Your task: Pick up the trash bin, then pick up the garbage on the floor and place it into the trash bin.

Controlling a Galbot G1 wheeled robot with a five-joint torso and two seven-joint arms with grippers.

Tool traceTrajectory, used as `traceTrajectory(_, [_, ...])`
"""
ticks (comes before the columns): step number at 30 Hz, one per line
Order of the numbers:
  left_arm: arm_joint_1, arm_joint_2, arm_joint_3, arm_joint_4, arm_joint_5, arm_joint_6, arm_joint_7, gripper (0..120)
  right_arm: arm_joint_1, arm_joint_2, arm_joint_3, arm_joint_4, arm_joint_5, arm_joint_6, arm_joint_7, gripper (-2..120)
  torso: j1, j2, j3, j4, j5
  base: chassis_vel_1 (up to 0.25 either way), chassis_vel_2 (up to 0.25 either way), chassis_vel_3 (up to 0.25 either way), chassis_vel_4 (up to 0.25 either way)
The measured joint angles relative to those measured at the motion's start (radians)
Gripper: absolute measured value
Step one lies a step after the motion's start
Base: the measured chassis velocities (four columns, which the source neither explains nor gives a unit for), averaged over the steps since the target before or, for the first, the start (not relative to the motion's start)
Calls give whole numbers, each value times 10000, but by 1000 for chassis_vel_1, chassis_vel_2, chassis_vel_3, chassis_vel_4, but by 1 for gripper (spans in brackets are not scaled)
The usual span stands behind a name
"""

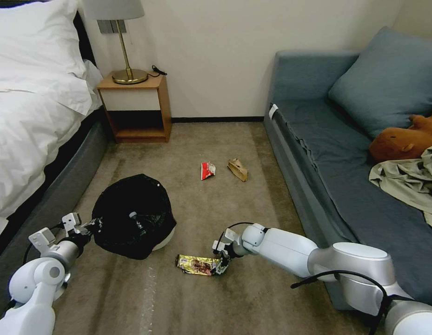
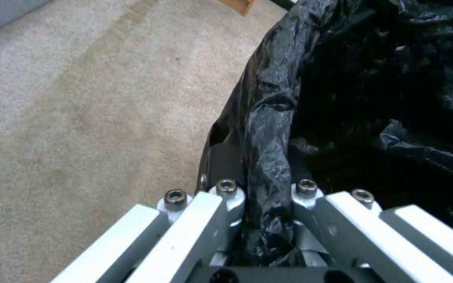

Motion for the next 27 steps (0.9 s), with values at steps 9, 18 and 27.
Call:
traceTrajectory(9, [28, -43, 18, -57, 35, 0, 12, 4, -187, -291, -19, 474, 90, -151, 225, 97, 0, 0, 0, 1, 1, 0, 0, 0, 0])
traceTrajectory(18, [82, 5, -15, -49, 39, -22, 42, 4, -252, -323, 15, 286, -15, -13, 118, 97, 0, 0, 0, 2, 0, 0, 0, 0, 0])
traceTrajectory(27, [37, 12, 35, -48, 45, -35, 44, 4, -246, -383, -43, 683, 93, -86, 407, 80, 0, 0, 0, 1, 0, 0, 0, 0, 0])
